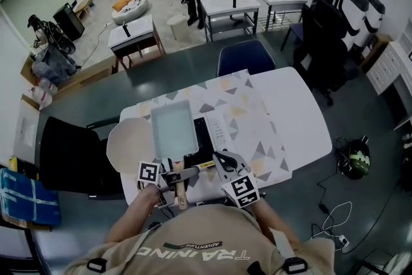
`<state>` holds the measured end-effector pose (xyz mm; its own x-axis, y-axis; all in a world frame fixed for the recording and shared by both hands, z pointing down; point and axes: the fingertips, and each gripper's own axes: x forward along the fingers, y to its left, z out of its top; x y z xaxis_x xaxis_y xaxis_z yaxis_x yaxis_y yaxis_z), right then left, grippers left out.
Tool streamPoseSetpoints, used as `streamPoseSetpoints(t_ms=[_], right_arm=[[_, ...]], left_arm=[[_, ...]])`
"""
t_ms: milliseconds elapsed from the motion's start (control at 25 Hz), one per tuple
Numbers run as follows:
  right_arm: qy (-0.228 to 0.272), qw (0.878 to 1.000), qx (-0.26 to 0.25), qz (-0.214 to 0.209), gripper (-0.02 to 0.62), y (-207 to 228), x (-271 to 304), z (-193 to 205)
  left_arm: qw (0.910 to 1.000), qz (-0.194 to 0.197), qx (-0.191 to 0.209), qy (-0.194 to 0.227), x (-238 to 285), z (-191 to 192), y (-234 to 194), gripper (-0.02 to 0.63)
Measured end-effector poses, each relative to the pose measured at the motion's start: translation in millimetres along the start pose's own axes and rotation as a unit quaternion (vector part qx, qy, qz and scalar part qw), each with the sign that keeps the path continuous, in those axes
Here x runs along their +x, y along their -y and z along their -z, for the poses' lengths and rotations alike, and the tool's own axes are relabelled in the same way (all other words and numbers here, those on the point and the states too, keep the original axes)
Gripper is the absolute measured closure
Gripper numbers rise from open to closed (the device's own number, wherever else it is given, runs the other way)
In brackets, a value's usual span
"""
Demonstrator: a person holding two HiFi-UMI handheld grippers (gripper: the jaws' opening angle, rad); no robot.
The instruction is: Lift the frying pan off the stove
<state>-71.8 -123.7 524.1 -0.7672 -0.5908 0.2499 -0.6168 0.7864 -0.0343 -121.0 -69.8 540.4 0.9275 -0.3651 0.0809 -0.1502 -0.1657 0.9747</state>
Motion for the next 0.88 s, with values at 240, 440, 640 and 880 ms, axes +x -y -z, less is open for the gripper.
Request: streamPoseSetpoints(t_ms=[240,440,640,880], right_arm=[[0.012,1.000,0.002,0.009,0.599,4,3,-4],[0.011,1.000,0.005,0.008,0.600,6,4,-5],[0.010,1.000,0.007,0.009,0.600,4,4,-1],[0.007,1.000,0.010,0.011,0.599,5,6,1]], left_arm=[[1.0000,0.003,0.005,0.000,-2,-4,0,0.503],[1.0000,0.007,0.006,0.000,-2,-8,2,0.503],[1.0000,0.007,0.001,0.000,-1,-9,-2,0.503],[0.9999,0.011,0.001,-0.004,-1,-11,-4,0.503]])
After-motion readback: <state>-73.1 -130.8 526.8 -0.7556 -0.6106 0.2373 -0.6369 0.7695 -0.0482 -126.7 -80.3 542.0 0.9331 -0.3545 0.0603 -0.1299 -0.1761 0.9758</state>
